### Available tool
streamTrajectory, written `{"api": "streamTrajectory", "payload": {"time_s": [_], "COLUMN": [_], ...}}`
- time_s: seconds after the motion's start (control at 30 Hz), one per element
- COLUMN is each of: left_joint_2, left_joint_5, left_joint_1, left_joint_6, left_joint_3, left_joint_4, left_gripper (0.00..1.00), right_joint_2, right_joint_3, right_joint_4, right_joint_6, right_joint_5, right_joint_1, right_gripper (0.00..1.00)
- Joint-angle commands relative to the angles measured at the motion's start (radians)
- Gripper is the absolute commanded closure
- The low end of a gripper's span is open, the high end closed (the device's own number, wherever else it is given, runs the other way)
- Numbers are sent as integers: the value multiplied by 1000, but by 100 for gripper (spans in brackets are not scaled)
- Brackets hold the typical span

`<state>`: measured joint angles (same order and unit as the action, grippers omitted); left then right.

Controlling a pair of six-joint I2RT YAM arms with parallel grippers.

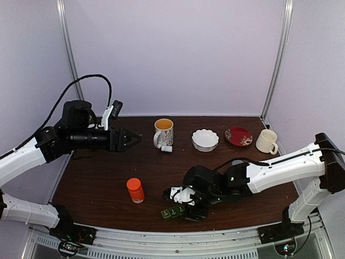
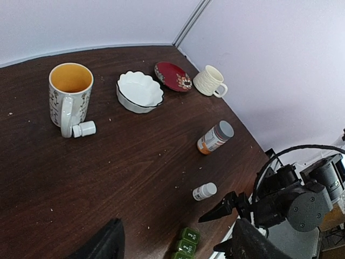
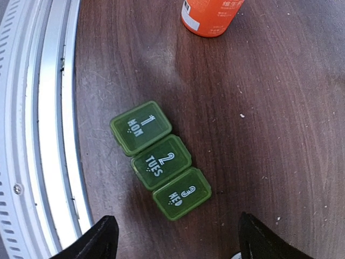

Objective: Sort the pills into containers
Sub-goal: Pick up the pill container from the center of the board.

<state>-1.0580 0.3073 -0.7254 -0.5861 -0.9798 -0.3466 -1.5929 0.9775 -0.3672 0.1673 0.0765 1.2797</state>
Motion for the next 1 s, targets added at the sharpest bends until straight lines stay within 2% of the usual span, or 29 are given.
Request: {"api": "streamTrajectory", "payload": {"time_s": [0.0, 0.2, 0.43, 0.67, 0.97], "left_joint_2": [26, 32, 44, 35, 27], "left_joint_5": [-26, -40, -31, -28, -27], "left_joint_1": [0, 0, 0, 0, 0], "left_joint_6": [30, 56, 60, 69, 72], "left_joint_3": [-17, -64, -60, -70, -73], "left_joint_4": [1, -47, -58, -58, -71], "left_gripper": [28, 28, 27, 27, 26], "right_joint_2": [-28, -122, -183, -258, -253], "right_joint_3": [49, 92, 115, 174, 161], "right_joint_4": [-30, -51, -51, -62, -56], "right_joint_6": [176, 279, 332, 324, 319], "right_joint_5": [-69, -93, -92, -85, -81], "right_joint_1": [6, 8, 9, 10, 10], "right_gripper": [21, 18, 20, 29, 55]}}
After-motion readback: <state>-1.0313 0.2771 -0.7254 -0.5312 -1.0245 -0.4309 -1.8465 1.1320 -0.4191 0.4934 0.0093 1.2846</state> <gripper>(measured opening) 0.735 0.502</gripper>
